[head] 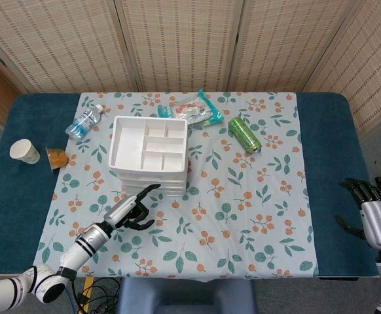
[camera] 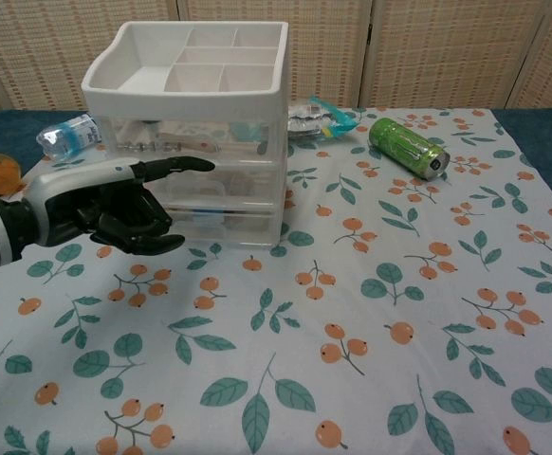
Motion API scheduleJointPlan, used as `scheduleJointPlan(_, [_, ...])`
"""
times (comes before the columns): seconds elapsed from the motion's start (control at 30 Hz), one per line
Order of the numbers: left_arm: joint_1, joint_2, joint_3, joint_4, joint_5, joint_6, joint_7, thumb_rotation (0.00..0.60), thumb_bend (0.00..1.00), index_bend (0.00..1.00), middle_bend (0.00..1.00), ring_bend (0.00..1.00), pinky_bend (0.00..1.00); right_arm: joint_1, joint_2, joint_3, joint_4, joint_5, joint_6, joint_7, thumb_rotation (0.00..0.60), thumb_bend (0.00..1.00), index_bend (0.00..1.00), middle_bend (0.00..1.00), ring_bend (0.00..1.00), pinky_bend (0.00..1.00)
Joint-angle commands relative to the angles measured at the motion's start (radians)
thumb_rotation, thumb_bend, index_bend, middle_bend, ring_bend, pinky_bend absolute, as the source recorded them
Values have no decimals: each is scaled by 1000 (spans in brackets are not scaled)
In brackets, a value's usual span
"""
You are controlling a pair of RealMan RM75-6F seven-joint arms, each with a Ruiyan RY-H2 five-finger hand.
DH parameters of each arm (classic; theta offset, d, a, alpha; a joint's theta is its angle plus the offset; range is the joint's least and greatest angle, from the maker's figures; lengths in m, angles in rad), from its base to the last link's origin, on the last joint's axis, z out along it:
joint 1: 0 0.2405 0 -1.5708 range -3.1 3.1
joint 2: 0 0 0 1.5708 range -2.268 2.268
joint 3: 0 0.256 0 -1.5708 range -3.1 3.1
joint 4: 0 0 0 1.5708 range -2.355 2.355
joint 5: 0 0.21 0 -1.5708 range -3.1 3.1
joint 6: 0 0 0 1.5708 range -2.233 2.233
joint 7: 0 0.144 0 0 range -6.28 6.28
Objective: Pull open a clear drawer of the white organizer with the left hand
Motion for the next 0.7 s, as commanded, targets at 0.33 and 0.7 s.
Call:
scheduleJointPlan(0.33, [33,-21,-30,-33,-94,19,40,600,357,0,906,1000,1000,-2,-7,-2,12,3,-3,13,600,244,218,187,216,215])
scheduleJointPlan(0.7, [38,-35,-43,-27,-99,16,12,600,358,0,906,1000,1000,-9,-6,-3,12,5,4,15,600,244,218,187,216,215])
